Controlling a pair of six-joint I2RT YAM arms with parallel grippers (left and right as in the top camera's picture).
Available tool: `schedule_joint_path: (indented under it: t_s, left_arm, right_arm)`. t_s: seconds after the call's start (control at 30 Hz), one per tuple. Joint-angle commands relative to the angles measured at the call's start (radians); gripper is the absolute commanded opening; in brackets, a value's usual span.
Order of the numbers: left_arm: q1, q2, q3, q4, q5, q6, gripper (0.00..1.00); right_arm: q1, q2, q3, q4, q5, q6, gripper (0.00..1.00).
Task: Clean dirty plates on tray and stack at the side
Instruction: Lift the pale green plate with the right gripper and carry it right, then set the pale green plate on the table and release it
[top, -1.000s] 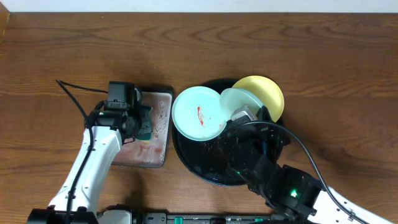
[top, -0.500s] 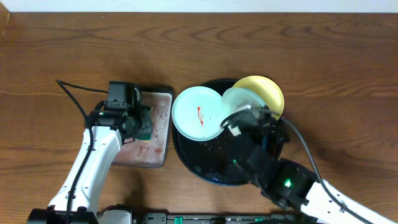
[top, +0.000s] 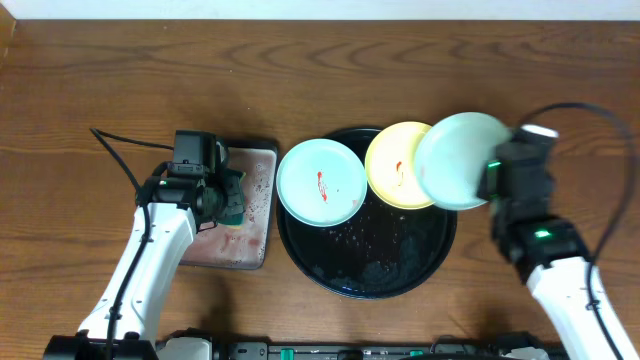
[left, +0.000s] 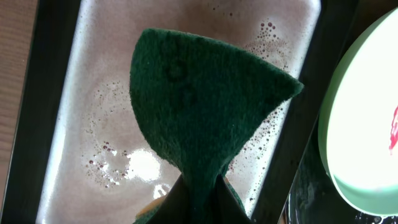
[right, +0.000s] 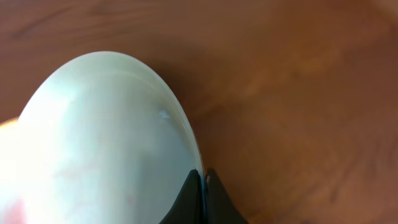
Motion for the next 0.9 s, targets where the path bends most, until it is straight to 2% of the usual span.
schedule_joint_path:
  t_s: [0.0, 0.23, 0.57, 0.6, 0.63, 0.67, 0.7, 0.73, 0.87]
  left_arm:
    - [0.004, 0.002, -0.005, 0.000, 0.002, 0.013, 0.08]
    - [0.004, 0.002, -0.005, 0.001, 0.002, 0.013, 0.07]
    - [0.004, 0.002, -0.005, 0.000, 0.002, 0.013, 0.08]
    - [0.004, 0.002, -0.005, 0.000, 0.003, 0.013, 0.08]
    - [0.004, 0.002, -0.005, 0.001, 0.003, 0.013, 0.07]
    - [0.004, 0.002, -0.005, 0.001, 0.002, 0.013, 0.07]
    - [0.004, 0.002, -0.005, 0.001, 0.003, 0.013, 0.08]
    - [0.004, 0.002, -0.005, 0.001, 0.002, 0.013, 0.08]
    - [0.004, 0.002, -0.005, 0.000, 0.002, 0.013, 0.08]
  right_arm:
    - [-0.203, -0.002, 0.017, -0.013, -0.206, 0.138, 0.01]
    - [-0.495, 0.085, 0.013, -0.039, -0.300, 0.150, 0.01]
    - [-0.530, 0.224, 0.012, 0.003, -0.347, 0.149, 0.01]
    - [-0.530, 0.224, 0.012, 0.008, -0.360, 0.148, 0.04]
    - [-0.530, 0.222, 0.012, 0.019, -0.389, 0.138, 0.15]
    - [-0.530, 0.219, 0.012, 0.040, -0.439, 0.118, 0.40]
    - [-0.529, 0.219, 0.012, 0.060, -0.499, 0.095, 0.53]
    - [-0.529, 0.219, 0.012, 0.079, -0.565, 0.069, 0.57]
    - [-0.504, 0.218, 0.012, 0.158, -0.929, -0.090, 0.58]
